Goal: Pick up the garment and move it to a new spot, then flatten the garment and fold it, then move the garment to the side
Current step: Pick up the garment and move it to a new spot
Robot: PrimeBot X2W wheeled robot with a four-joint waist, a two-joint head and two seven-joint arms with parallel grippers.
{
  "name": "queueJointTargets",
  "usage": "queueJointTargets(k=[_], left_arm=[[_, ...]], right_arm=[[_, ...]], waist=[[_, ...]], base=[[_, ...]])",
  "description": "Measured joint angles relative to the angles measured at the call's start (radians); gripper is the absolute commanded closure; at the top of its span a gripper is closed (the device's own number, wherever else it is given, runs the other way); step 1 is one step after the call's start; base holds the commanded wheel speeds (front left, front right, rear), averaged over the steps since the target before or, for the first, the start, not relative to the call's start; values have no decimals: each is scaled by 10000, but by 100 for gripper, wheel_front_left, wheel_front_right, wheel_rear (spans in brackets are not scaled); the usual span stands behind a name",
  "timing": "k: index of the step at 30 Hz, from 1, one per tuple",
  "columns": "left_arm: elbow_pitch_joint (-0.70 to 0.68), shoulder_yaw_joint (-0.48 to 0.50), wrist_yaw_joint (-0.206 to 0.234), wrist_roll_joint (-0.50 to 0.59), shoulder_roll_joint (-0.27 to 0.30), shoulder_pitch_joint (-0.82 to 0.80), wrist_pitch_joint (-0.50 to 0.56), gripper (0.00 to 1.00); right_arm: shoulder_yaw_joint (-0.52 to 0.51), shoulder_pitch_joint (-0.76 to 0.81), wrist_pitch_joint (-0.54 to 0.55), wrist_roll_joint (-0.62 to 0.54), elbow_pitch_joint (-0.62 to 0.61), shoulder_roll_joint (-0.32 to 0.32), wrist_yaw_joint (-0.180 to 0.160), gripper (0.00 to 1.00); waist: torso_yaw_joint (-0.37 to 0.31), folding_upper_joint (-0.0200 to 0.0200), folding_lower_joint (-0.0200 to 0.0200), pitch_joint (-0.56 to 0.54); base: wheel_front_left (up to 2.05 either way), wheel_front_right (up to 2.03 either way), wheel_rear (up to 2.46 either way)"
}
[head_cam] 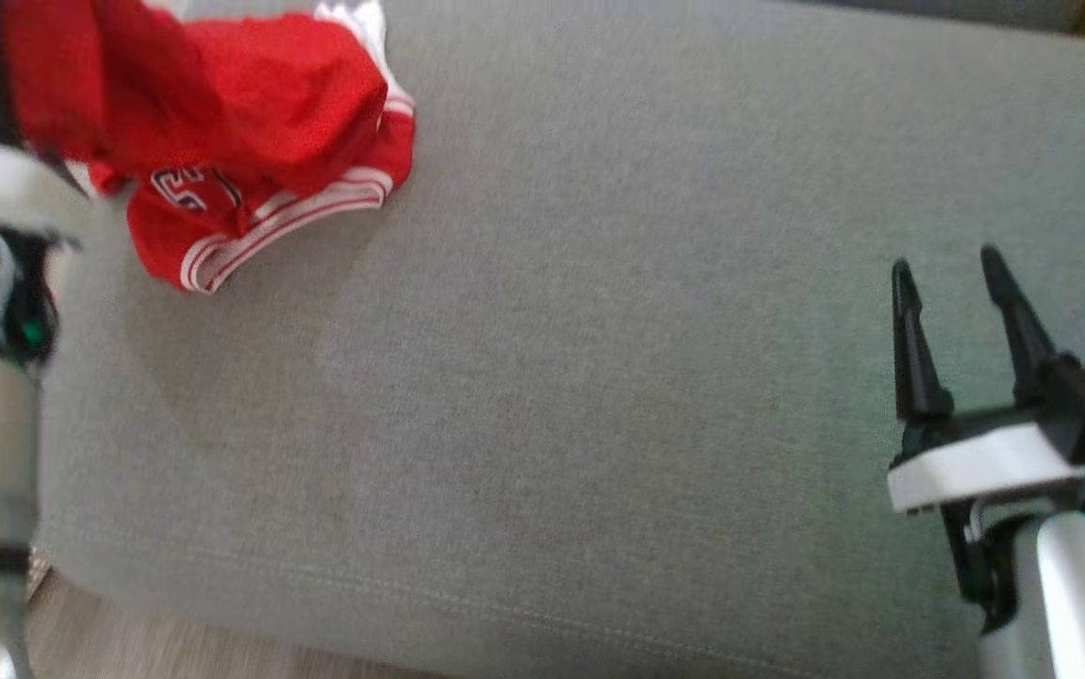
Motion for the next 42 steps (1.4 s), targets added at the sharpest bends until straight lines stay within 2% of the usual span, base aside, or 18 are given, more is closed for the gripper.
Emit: queueJointTargets(k=[4, 10, 16, 23, 27, 33, 42], left_arm=[[-1820, -288, 196, 50, -4, 1449, 328, 100], [-5060, -947, 545, 48, -140, 3180, 1559, 100], [-6980, -2090, 713, 184, -623, 4538, 2337, 100], [-6989, -3894, 355, 759, -1225, 4802, 2642, 100], [-6648, -4564, 165, 895, -1670, 4682, 2642, 100], [-6013, -4753, 75, 963, -2057, 3540, 2614, 100], [-5321, -4721, -13, 966, -2374, 1948, 2439, 100]], right_arm=[[-13, 357, -136, 169, 19, 140, 0, 0], [-190, 738, -259, 527, -10, 163, 0, 0], [-113, 882, -334, 700, -150, 169, 0, 0], [159, 837, -437, 884, -351, 176, 0, 0], [410, 734, -594, 978, -464, 178, 0, 0], [725, 351, -880, 1300, -502, 178, 0, 0], [800, 128, -1285, 1593, -453, 178, 0, 0]], waist=[[-244, 0, 0, -492], [-726, 0, 0, -960], [-1413, 0, 0, -1092], [-2609, 0, 0, -908], [-3444, 0, 0, -641], [-4697, 0, 0, 12], [-5883, 0, 2, 1201]], base=[[0, 0, 0], [0, 0, 0], [0, 0, 0], [0, 0, 0], [0, 0, 0], [0, 0, 0], [0, 0, 0]])
